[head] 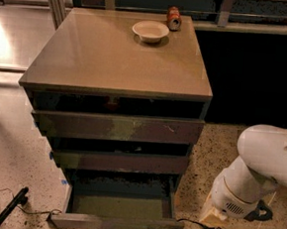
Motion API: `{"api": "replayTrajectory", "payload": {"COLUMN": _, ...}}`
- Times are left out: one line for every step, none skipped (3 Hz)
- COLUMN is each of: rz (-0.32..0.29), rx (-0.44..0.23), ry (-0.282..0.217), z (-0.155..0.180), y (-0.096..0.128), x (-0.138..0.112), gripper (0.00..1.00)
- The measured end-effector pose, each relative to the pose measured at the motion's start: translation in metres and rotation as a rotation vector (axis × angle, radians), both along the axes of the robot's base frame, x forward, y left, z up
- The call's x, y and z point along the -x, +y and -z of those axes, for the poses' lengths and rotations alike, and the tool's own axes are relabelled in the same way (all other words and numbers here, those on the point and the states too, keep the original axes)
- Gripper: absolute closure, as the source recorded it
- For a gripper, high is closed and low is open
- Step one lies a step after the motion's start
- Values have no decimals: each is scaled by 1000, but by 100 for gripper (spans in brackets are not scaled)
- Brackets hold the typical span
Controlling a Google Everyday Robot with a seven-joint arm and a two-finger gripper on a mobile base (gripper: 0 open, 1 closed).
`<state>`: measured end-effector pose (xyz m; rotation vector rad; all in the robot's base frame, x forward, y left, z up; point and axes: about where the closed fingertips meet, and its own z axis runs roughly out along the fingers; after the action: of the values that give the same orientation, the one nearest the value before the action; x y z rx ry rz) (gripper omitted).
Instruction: Close bottom drawer
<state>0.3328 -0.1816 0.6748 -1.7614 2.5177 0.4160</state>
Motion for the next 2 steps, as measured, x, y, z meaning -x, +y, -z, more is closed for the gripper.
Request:
{"api": "replayTrajectory", "payload": {"rz": 5, "rx": -15, "ry": 52, "z": 37, "y": 2, "x": 13, "gripper": 100}}
{"api": "replayTrajectory", "payload": {"rz": 6, "rx": -16, "ry": 50, "z": 38, "y": 2, "x": 12, "gripper": 100}}
